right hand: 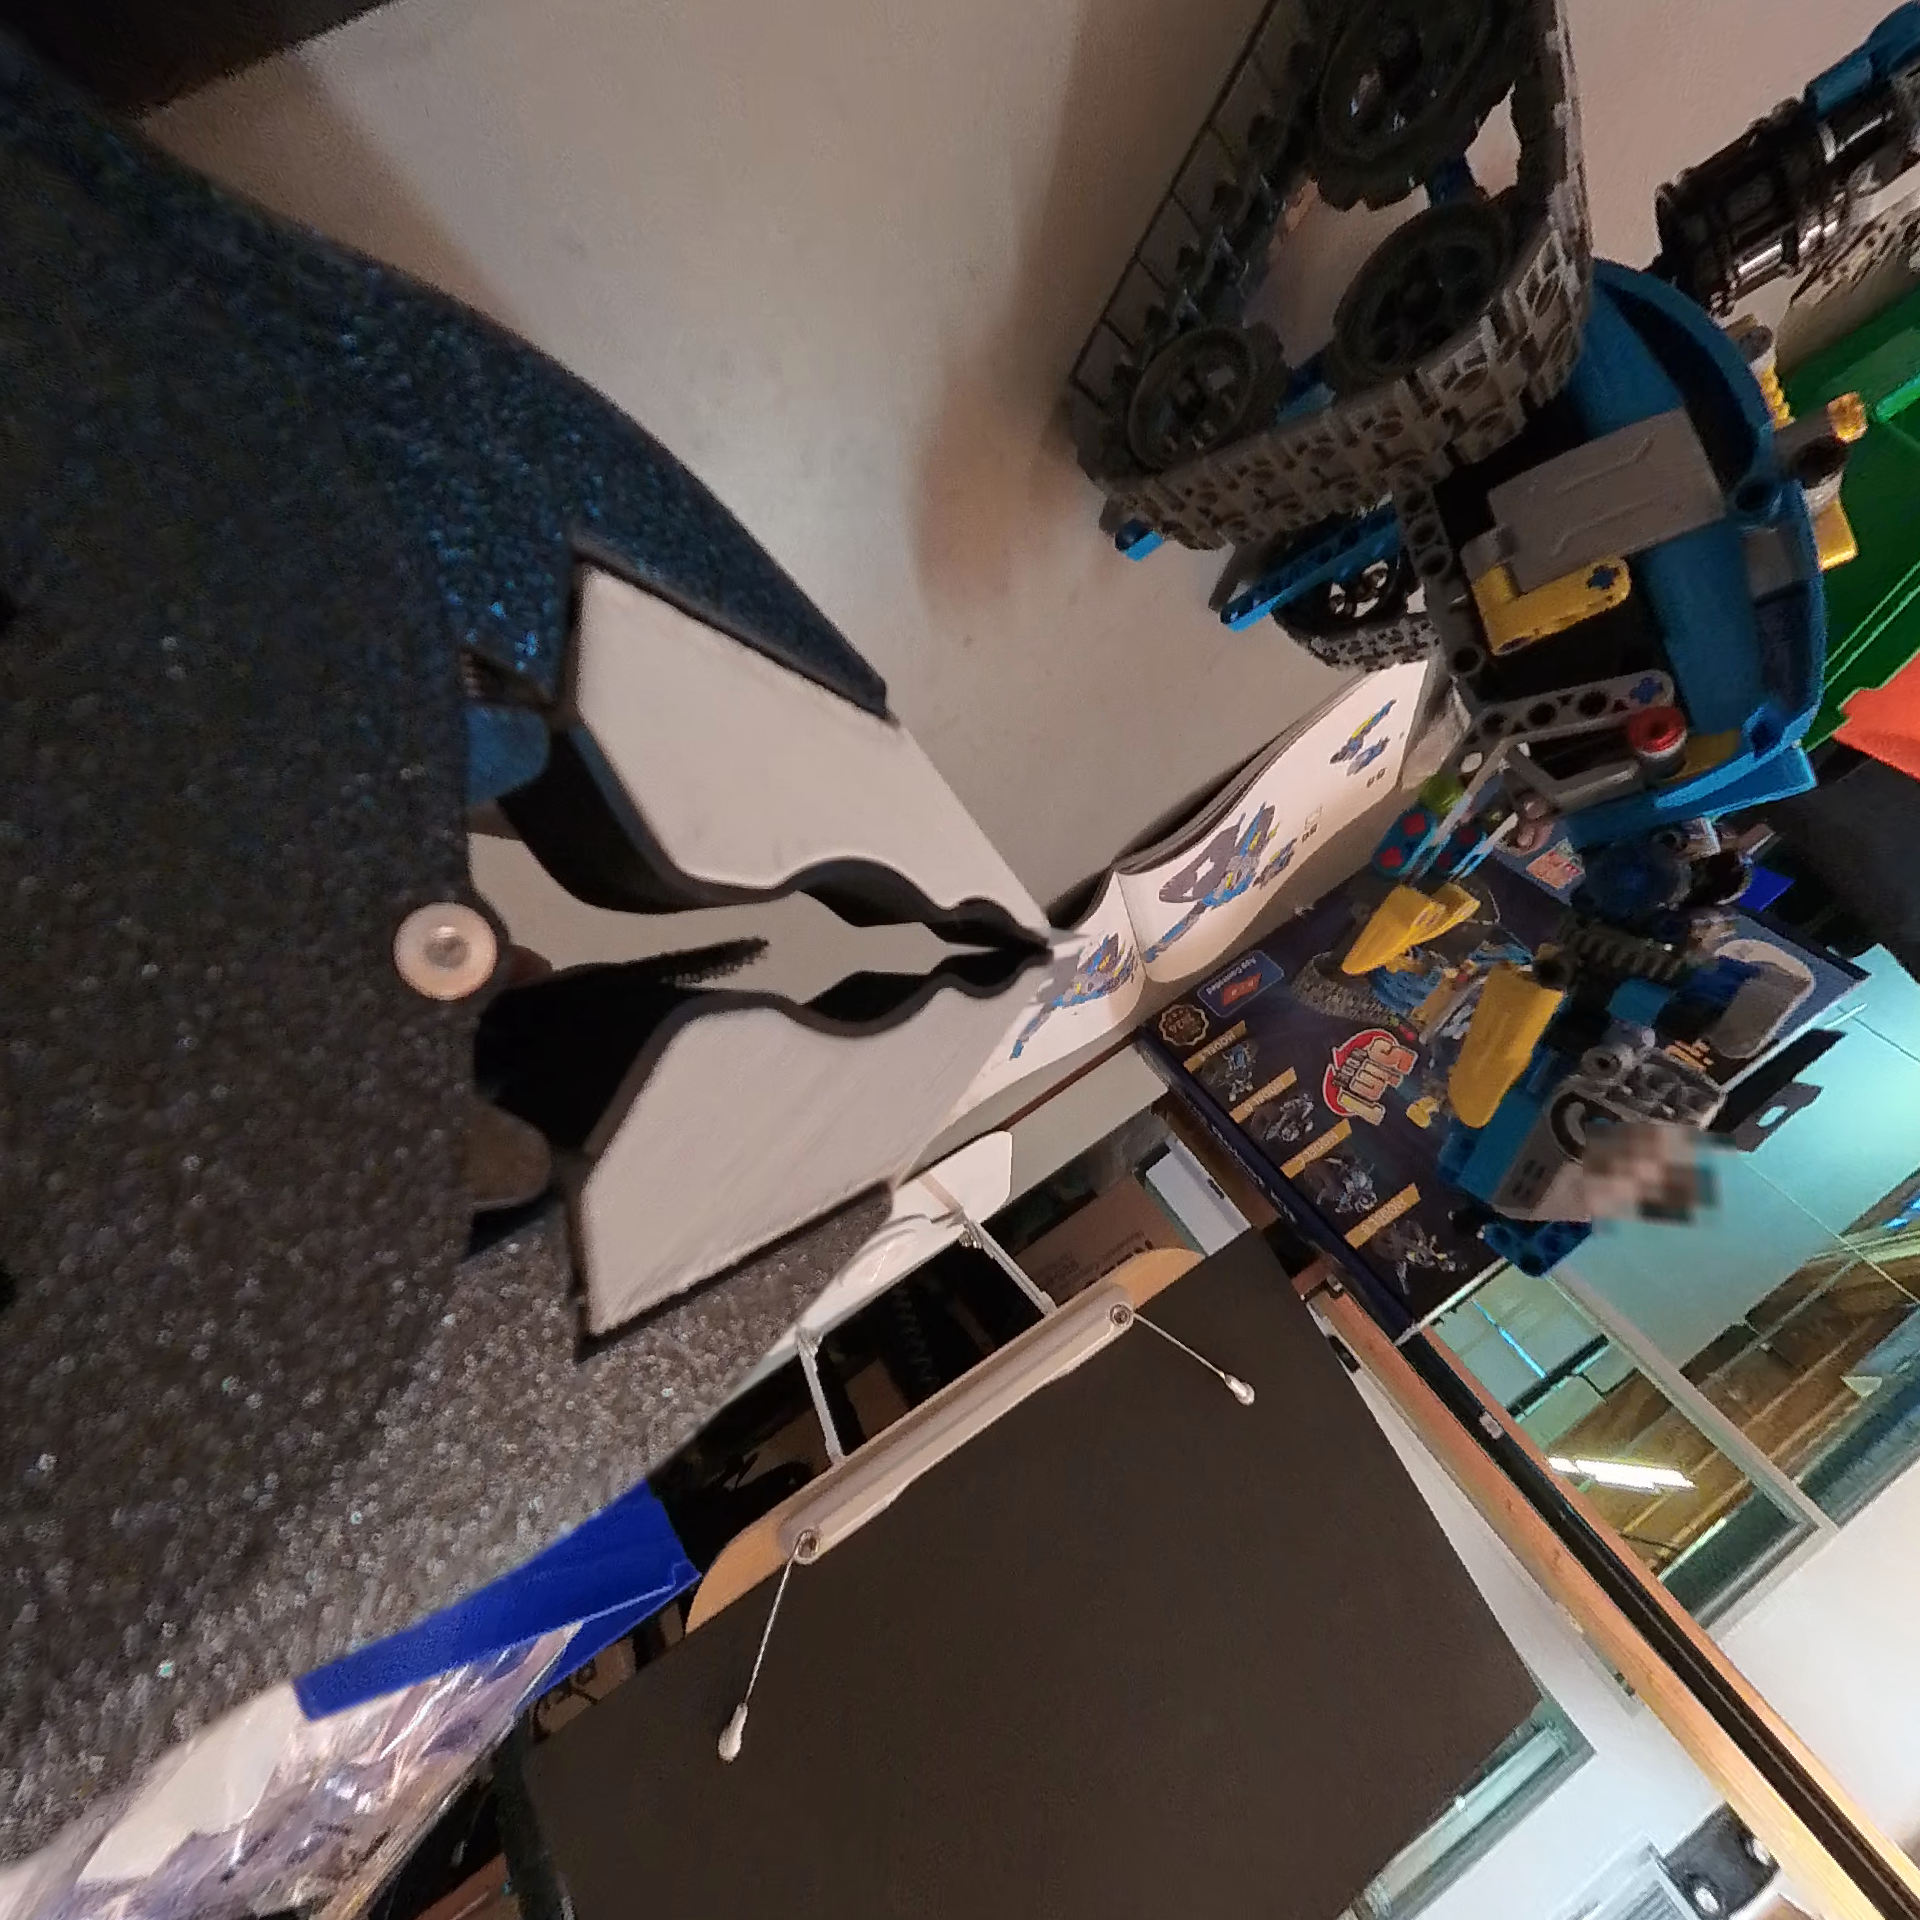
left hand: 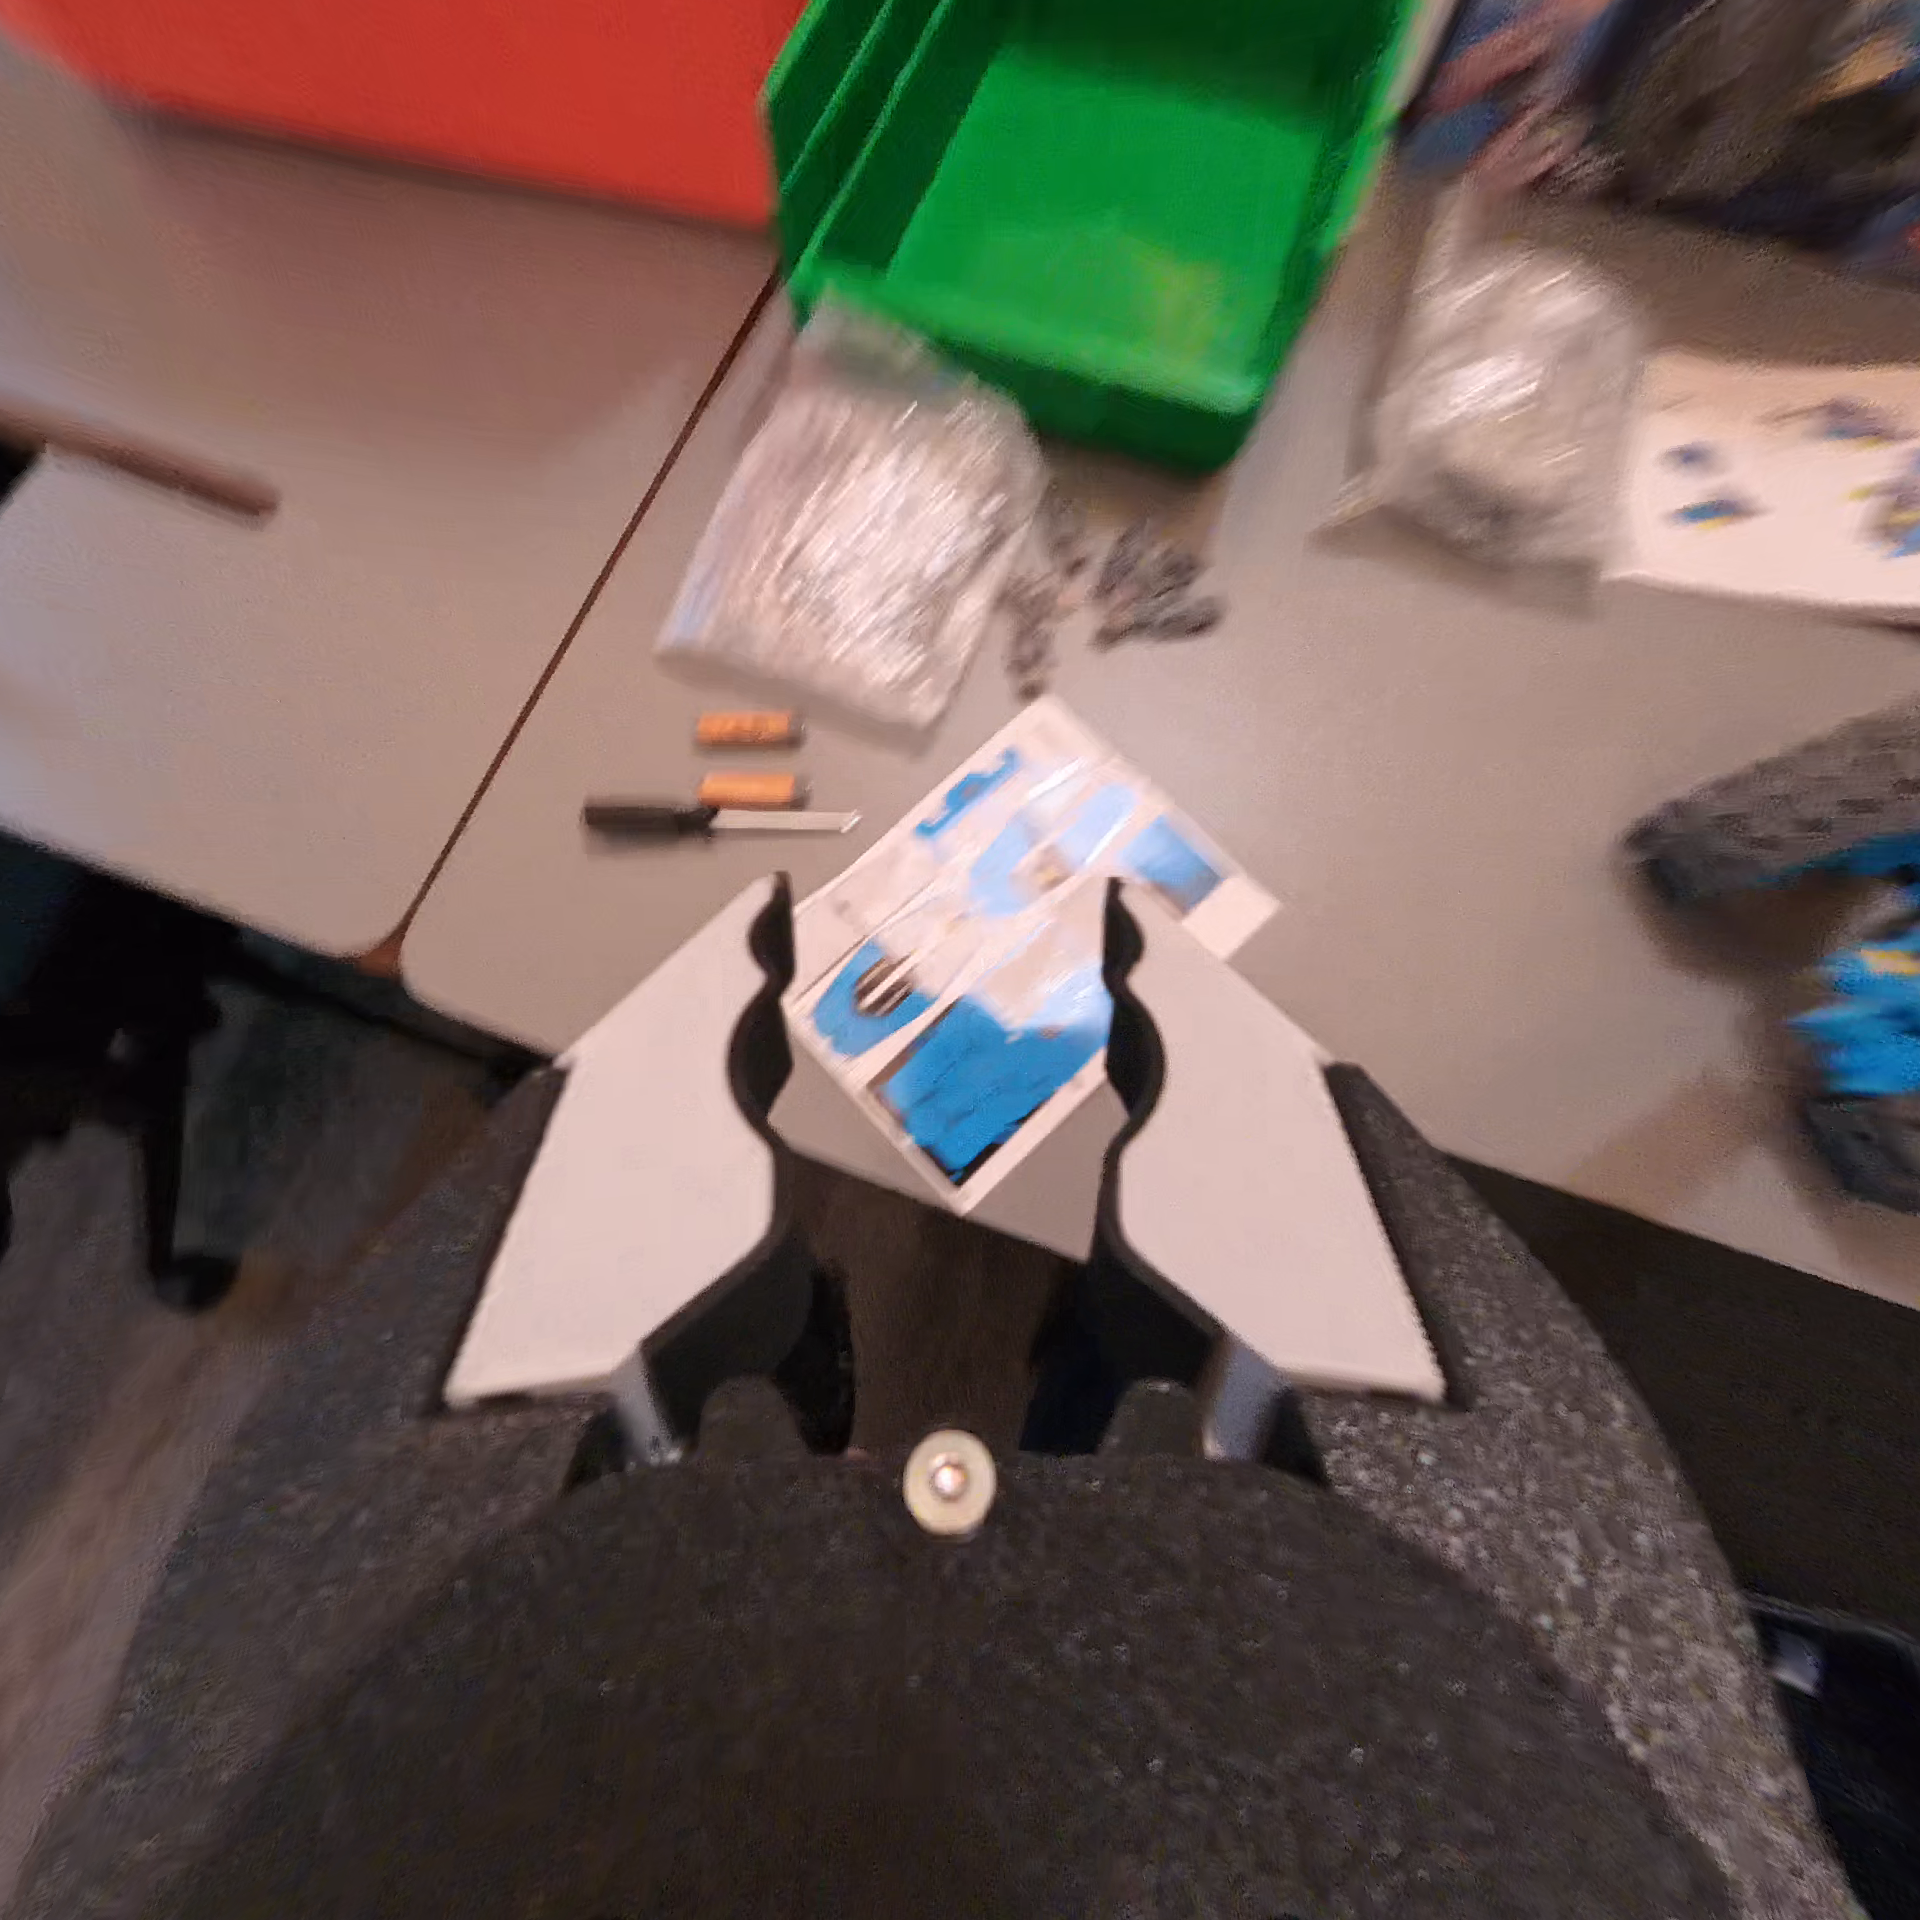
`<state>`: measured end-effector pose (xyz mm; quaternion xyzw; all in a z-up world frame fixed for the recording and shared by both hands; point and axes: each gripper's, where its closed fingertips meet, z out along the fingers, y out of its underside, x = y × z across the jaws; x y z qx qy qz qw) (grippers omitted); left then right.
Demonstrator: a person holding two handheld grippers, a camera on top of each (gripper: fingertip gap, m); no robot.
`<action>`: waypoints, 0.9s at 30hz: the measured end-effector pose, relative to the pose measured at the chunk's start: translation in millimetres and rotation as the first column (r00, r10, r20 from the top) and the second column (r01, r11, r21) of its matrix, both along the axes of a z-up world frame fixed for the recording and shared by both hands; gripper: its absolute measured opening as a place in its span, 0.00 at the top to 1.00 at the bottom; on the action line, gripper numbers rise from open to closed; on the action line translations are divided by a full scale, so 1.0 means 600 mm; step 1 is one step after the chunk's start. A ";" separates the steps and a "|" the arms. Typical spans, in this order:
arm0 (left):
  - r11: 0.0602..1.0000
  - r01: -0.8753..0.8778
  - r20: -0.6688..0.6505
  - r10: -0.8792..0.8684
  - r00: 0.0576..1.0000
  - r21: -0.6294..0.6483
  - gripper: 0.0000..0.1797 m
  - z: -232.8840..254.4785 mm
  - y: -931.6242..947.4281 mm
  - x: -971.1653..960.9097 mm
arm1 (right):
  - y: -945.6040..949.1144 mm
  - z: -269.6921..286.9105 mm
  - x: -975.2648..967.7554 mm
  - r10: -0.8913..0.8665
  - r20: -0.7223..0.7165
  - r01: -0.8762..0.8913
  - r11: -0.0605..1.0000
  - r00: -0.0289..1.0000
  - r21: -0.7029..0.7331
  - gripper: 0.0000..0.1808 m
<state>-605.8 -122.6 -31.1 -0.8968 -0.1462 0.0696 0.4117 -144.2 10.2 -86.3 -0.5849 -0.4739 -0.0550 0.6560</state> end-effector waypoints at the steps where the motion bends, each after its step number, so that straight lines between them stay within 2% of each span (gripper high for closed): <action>1: 0.996 0.074 -0.009 -0.073 0.997 0.044 0.72 0.026 0.019 0.038 | 0.000 -0.002 -0.002 0.006 -0.003 -0.006 1.000 1.000 -0.007 1.00; 4: 0.919 0.364 -0.010 -0.367 0.930 0.154 0.74 0.077 0.064 0.178 | -0.002 0.004 -0.003 0.012 -0.018 -0.012 1.000 1.000 0.019 1.00; 8: 0.792 0.595 -0.008 -0.600 0.800 0.138 0.75 0.062 0.079 0.283 | -0.001 0.007 0.000 0.012 -0.034 -0.011 1.000 0.999 0.017 1.00; 9: 0.778 0.615 0.010 -0.621 0.784 0.124 0.73 0.049 0.080 0.287 | -0.001 0.007 0.000 0.012 -0.041 -0.012 1.000 0.999 0.012 1.00; 11: 0.720 0.675 0.077 -0.691 0.718 0.164 0.60 0.035 0.074 0.304 | 0.000 0.007 0.002 0.008 -0.048 -0.008 1.000 0.999 0.005 1.00; 15: 0.532 0.788 0.137 -0.845 0.517 0.309 0.52 0.000 0.040 0.329 | 0.000 0.006 0.001 0.008 -0.050 -0.008 1.000 0.999 -0.001 1.00; 18: 0.587 0.738 0.194 -0.808 0.556 0.332 0.51 -0.049 0.054 0.301 | 0.001 0.003 -0.001 0.006 -0.035 -0.006 1.000 0.999 0.001 1.00; 23: 0.553 0.717 0.250 -0.833 0.494 0.425 0.49 -0.090 0.062 0.320 | 0.004 -0.002 0.000 -0.005 -0.014 0.005 1.000 1.000 0.001 1.00; 27: 0.519 0.728 0.228 -0.853 0.469 0.448 0.50 -0.104 0.083 0.356 | 0.004 -0.004 -0.001 -0.005 -0.009 0.005 1.000 1.000 0.000 1.00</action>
